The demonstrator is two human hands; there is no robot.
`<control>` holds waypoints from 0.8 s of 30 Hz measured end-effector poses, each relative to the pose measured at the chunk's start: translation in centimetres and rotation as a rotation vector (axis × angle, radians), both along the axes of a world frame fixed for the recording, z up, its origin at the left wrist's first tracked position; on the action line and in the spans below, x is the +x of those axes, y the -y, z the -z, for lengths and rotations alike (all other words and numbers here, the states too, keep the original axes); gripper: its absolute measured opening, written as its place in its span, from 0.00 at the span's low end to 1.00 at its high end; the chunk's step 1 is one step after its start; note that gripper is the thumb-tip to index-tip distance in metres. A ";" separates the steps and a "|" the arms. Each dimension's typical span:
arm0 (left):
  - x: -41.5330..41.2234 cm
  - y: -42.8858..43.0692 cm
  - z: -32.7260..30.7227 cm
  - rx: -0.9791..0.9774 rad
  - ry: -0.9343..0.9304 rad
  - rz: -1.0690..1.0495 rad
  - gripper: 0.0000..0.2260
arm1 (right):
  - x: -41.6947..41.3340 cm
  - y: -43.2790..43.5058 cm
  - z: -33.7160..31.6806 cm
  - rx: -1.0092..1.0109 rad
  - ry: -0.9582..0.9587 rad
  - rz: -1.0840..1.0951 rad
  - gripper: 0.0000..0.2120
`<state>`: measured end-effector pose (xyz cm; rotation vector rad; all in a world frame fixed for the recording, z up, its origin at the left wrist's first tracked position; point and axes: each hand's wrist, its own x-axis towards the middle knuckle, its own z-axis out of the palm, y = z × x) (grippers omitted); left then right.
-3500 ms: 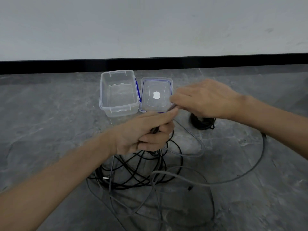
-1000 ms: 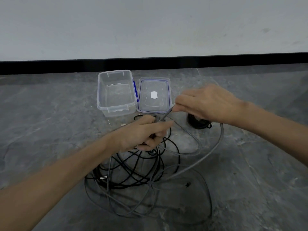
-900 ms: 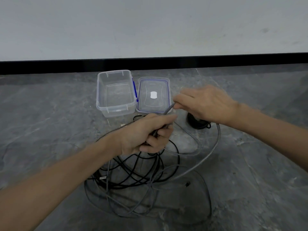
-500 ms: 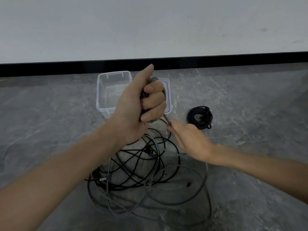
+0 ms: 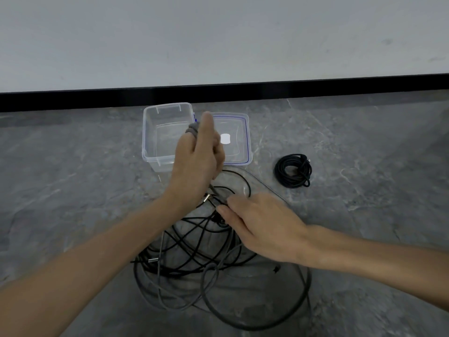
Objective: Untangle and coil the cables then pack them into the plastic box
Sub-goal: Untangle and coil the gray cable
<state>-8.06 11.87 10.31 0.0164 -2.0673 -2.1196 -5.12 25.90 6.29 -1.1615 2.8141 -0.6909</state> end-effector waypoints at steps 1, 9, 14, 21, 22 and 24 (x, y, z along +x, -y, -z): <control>0.0 -0.1 0.1 -0.077 -0.046 0.016 0.22 | 0.0 0.2 -0.5 0.009 -0.018 -0.010 0.19; 0.4 0.4 2.3 -0.531 -0.053 0.187 0.24 | -1.8 -0.9 -3.4 0.145 -0.328 -0.270 0.20; 0.7 0.3 2.5 -0.447 0.123 0.477 0.30 | -3.7 -1.8 -4.2 0.183 -0.513 -0.517 0.17; 1.3 0.6 1.0 -0.506 0.164 0.654 0.42 | -5.2 -2.7 -5.1 0.221 -0.579 -0.649 0.12; 1.3 0.7 0.9 -0.515 0.165 0.660 0.42 | -5.2 -2.7 -5.1 0.223 -0.556 -0.633 0.13; 1.3 1.3 0.7 -0.545 0.164 0.672 0.40 | -5.3 -2.9 -5.2 0.213 -0.476 -0.592 0.17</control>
